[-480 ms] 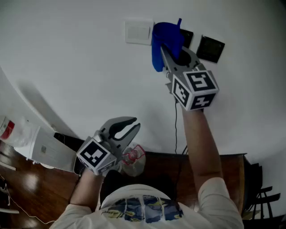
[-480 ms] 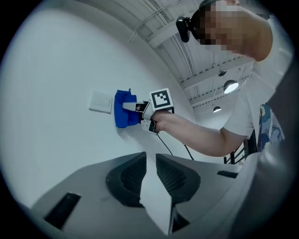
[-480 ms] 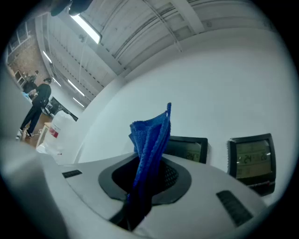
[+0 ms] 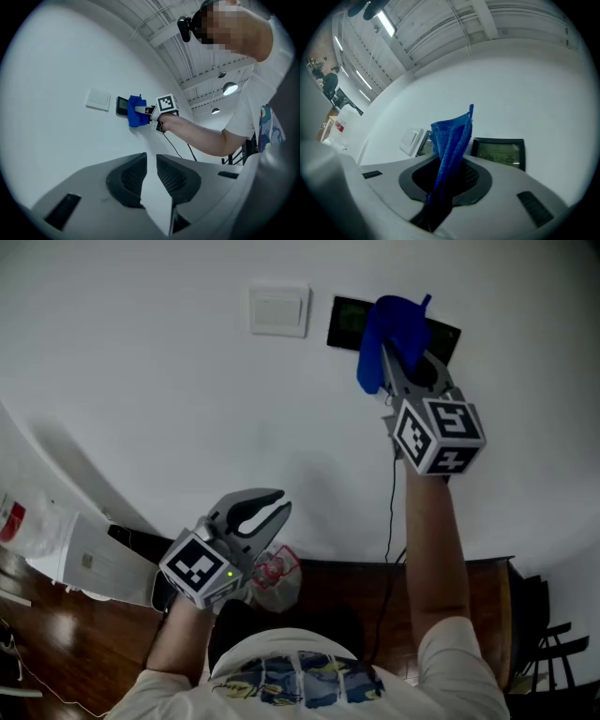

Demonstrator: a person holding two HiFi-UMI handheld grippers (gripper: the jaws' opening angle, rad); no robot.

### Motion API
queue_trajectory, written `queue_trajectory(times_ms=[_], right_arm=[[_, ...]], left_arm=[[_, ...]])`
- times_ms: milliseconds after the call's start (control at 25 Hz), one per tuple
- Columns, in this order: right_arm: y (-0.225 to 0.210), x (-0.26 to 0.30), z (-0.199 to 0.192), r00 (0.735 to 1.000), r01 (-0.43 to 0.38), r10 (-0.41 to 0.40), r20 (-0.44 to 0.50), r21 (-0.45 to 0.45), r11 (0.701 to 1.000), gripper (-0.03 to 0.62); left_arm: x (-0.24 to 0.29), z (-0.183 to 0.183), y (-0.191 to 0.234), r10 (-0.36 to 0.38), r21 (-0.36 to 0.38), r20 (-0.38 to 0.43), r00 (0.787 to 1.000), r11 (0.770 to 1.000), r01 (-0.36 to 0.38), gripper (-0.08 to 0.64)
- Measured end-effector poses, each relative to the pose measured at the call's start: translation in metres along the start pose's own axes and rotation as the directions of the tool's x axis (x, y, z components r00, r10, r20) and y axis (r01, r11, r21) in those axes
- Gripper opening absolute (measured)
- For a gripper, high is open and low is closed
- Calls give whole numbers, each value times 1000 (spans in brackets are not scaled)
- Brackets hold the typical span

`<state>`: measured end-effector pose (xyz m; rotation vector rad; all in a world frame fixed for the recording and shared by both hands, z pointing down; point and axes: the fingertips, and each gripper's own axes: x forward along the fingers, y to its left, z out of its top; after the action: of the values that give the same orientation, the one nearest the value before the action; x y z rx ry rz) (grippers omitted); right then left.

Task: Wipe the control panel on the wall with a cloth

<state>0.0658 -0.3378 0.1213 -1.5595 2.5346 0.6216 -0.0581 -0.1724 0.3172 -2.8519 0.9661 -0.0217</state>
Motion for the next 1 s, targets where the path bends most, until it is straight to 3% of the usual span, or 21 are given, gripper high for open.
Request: queue_trajectory(times_ms=[600, 1000], right_arm=[[-35, -21, 3, 999, 46, -46, 5, -32, 998, 75], [-107, -59, -8, 984, 176, -177, -22, -42, 983, 75]], left_arm=[[7, 5, -8, -4, -3, -1, 1000, 1000, 4, 43], [15, 5, -15, -27, -1, -6, 1000, 1000, 26, 43]])
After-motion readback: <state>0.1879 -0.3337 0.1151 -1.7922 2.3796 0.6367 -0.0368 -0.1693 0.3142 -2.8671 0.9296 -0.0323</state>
